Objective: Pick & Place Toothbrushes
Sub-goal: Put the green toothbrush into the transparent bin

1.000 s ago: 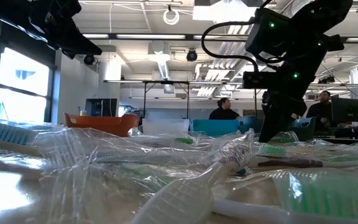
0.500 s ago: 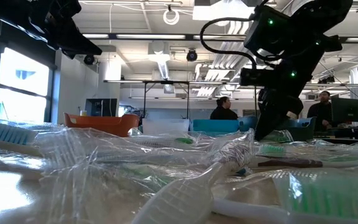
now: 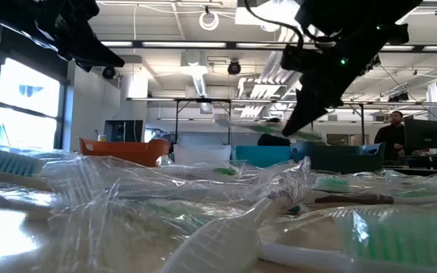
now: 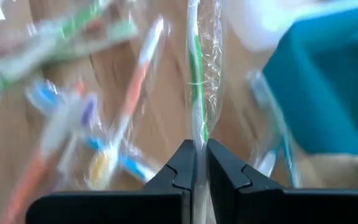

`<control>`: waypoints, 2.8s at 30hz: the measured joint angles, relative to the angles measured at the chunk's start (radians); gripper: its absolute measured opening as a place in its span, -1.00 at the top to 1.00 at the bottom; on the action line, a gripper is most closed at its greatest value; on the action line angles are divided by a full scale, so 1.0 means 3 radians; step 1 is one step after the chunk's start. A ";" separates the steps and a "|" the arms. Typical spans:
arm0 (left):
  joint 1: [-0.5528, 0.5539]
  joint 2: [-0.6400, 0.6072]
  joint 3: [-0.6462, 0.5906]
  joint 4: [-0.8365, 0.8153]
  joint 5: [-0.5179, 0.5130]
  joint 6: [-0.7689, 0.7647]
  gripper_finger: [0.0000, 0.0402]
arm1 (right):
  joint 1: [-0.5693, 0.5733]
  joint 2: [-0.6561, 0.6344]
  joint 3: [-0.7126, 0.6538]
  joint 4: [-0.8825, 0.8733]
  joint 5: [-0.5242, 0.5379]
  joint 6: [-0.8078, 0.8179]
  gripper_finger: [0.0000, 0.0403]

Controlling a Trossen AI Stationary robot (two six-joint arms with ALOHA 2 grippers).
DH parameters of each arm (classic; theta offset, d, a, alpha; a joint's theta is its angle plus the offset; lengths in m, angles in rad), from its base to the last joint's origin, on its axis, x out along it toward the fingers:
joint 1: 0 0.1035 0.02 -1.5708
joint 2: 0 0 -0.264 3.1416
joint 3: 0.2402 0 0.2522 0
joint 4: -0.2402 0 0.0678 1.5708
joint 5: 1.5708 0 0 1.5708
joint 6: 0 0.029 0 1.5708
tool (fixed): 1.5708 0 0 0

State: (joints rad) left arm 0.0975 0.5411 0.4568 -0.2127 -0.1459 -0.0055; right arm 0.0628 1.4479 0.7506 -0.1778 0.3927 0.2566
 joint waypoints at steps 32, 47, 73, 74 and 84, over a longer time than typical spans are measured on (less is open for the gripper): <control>0.0000 0.0261 0.0003 0.0666 0.0001 -0.0186 1.00 | -0.0188 -0.0047 -0.0003 0.1510 0.0169 -0.0146 0.93; 0.0001 0.1399 0.0003 0.1263 -0.0008 -0.0360 1.00 | -0.0160 -0.0001 -0.0003 0.1532 0.0143 -0.0152 0.93; 0.0065 0.1439 0.0000 0.1519 -0.0326 0.0007 1.00 | -0.0118 0.0002 -0.0003 0.1611 -0.0174 -0.0327 0.93; 0.0103 0.1439 0.0000 0.1505 -0.0327 0.0022 1.00 | -0.0118 0.0002 -0.0003 0.1621 -0.0204 -0.0336 0.93; 0.0775 0.1433 0.0000 0.1488 0.0621 0.0027 1.00 | -0.0118 0.0002 -0.0003 0.1633 -0.0262 -0.0346 0.93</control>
State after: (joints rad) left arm 0.3299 0.9710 0.4568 0.2336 0.0402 0.0026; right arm 0.0273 1.4487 0.7498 0.3121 0.3141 0.1527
